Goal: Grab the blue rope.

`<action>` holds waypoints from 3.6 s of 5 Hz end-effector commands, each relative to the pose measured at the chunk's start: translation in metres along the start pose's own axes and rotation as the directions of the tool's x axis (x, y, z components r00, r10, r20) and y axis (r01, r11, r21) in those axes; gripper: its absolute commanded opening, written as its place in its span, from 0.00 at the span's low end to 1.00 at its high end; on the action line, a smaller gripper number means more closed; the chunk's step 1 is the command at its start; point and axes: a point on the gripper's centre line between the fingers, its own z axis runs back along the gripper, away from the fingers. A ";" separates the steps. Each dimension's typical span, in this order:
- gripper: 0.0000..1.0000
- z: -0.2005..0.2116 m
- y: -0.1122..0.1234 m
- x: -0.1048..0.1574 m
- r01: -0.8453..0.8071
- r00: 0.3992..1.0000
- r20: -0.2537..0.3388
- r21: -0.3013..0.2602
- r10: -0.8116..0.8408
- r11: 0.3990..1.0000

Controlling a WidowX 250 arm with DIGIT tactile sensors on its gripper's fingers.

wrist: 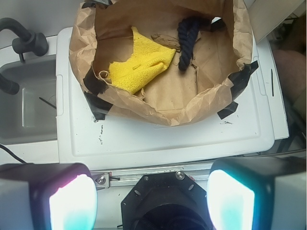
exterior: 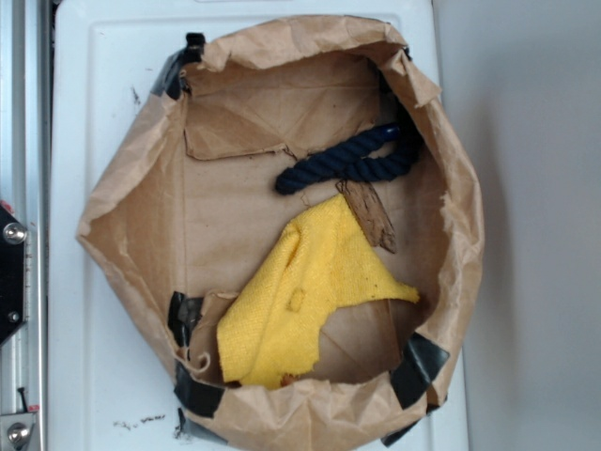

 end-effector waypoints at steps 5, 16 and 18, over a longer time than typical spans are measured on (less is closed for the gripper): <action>1.00 -0.081 0.012 0.131 -0.027 0.999 0.048 0.092 0.022 0.995; 1.00 -0.195 0.080 0.154 -0.104 0.994 -0.009 0.031 0.104 0.994; 1.00 -0.207 0.076 0.150 -0.110 0.994 0.030 0.104 0.107 0.989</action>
